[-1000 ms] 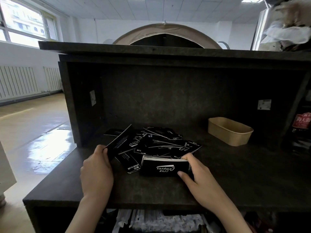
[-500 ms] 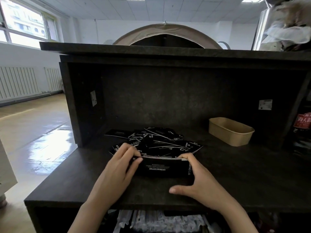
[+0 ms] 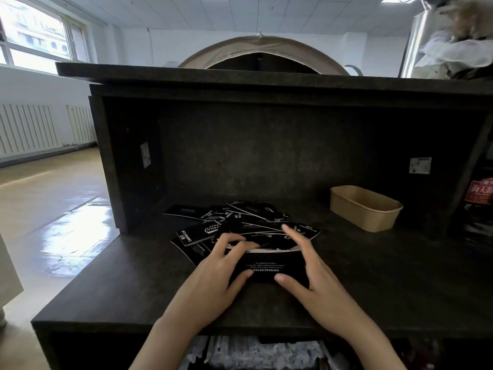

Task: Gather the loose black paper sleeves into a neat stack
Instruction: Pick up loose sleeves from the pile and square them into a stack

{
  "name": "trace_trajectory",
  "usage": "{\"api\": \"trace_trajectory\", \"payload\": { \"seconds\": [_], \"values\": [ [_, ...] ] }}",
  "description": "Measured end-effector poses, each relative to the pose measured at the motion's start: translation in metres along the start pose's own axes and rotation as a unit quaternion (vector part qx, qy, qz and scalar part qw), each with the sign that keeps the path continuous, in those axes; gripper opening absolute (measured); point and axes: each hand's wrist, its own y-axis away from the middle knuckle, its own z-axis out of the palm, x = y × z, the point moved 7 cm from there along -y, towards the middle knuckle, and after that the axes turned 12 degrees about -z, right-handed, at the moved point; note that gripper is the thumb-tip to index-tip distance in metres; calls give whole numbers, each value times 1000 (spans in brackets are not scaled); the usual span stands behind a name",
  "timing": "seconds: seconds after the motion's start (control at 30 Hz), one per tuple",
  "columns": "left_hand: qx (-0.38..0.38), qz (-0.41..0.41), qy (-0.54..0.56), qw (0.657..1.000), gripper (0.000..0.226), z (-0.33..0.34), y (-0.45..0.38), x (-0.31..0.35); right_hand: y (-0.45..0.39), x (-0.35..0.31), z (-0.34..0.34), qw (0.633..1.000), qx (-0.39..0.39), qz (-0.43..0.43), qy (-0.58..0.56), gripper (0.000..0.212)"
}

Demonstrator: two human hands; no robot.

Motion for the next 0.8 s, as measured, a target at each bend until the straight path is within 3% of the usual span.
{"api": "trace_trajectory", "payload": {
  "seconds": [0.1, 0.43, 0.63, 0.8],
  "values": [
    [3, 5, 0, 1000, 42, 0, 0, -1, -1, 4, 2, 999, -19, -3, 46, 49],
    [28, -39, 23, 999, 23, -6, 0, -13, 0, 4, 4, 998, -10, -20, 52, 41],
    [24, -103, 82, 991, 19, -16, 1, -30, -2, 2, -23, 993, 105, -26, 49, 22],
    [22, -115, 84, 990, 18, -15, 1, -31, -30, 24, -43, 978, 76, 40, 188, 35]
  ]
}}
